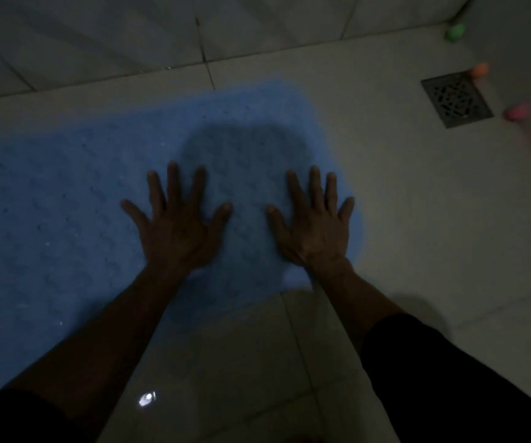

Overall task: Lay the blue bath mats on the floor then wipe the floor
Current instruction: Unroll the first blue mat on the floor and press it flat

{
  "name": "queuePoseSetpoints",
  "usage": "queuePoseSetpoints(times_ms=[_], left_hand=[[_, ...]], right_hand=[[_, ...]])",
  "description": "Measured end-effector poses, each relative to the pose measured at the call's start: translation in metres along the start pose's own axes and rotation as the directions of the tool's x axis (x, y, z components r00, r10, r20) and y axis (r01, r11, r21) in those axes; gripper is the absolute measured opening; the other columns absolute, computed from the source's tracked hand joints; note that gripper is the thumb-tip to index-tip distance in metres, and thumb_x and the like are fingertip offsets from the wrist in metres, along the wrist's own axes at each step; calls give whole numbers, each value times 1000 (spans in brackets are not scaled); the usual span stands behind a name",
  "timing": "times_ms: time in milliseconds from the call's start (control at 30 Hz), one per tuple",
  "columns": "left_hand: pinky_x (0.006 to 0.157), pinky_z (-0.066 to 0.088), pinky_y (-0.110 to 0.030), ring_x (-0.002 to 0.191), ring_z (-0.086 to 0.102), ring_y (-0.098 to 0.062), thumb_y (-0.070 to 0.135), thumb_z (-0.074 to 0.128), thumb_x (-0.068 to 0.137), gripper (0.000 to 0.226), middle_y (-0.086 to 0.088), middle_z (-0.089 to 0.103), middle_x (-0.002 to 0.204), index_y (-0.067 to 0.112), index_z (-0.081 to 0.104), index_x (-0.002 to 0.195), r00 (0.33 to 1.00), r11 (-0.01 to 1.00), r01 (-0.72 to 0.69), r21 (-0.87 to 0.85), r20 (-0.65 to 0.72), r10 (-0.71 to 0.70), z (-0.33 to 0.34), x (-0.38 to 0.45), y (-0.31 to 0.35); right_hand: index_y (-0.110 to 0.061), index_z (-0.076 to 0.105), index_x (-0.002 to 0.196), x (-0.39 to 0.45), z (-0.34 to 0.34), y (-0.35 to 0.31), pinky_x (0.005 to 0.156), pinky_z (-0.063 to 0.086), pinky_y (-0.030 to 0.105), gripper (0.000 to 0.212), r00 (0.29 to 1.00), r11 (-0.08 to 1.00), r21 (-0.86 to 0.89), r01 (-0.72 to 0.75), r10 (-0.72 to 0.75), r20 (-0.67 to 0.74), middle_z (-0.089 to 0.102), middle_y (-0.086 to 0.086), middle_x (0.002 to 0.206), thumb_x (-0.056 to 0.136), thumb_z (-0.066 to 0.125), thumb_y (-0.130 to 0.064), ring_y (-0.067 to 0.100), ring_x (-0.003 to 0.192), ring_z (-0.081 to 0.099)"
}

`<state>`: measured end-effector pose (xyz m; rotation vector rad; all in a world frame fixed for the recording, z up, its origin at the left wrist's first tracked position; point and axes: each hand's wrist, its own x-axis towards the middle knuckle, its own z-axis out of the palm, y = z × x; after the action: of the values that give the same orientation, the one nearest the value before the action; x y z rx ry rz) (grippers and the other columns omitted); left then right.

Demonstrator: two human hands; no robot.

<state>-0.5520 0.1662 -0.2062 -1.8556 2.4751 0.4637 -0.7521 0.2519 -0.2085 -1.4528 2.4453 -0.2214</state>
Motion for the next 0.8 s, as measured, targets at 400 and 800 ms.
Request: queuePoseSetpoints(times_ms=[400, 800], left_hand=[[109, 4, -79, 155, -4, -33, 79, 22, 93, 77, -2, 4, 170, 43, 12, 159, 994, 990, -36, 134, -93, 49, 31, -84, 19], [116, -5, -71, 154, -16, -27, 76, 13, 93, 74, 6, -11, 169, 44, -2, 158, 996, 997, -62, 37, 60, 59, 19, -87, 1]], right_hand=[[-48, -5, 153, -21, 7, 15, 115, -7, 67, 80, 1000, 1000, -28, -2, 2, 2, -12, -9, 165, 86, 23, -82, 25, 151, -17], [-44, -2, 154, -40, 9, -11, 114, -3, 69, 71, 997, 997, 36, -67, 66, 40, -12, -4, 165, 93, 19, -72, 28, 150, -19]])
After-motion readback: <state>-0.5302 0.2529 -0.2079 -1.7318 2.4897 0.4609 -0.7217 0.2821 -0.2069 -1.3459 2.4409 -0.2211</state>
